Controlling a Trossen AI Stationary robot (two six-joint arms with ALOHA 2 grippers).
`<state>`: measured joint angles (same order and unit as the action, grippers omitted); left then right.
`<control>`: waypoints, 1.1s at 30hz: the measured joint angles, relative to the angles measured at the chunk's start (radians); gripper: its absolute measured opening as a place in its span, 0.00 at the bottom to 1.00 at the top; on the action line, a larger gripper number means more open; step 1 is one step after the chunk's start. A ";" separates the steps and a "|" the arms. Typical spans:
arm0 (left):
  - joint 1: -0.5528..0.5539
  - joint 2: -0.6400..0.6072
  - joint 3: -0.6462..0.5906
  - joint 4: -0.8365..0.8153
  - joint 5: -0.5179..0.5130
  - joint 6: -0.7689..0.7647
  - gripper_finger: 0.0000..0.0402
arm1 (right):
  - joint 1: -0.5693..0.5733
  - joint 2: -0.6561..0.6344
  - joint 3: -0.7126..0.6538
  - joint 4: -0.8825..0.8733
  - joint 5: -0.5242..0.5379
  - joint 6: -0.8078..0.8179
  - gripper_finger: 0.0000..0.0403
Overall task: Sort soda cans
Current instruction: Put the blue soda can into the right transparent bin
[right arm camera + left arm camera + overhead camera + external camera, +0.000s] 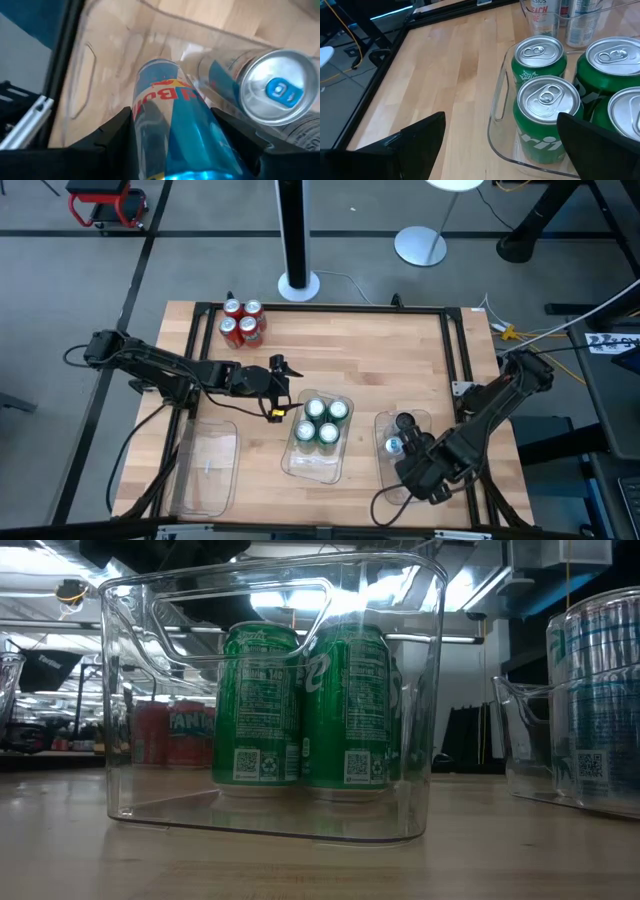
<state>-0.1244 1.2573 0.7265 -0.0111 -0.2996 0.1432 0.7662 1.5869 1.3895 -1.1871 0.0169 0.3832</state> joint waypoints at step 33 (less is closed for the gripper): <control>0.000 0.000 0.000 -0.006 0.000 0.004 0.92 | 0.000 0.179 -0.037 0.073 0.094 -0.103 0.68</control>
<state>-0.1246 1.2575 0.7263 -0.0166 -0.2993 0.1475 0.7658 1.7664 1.3521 -1.1140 0.1105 0.2798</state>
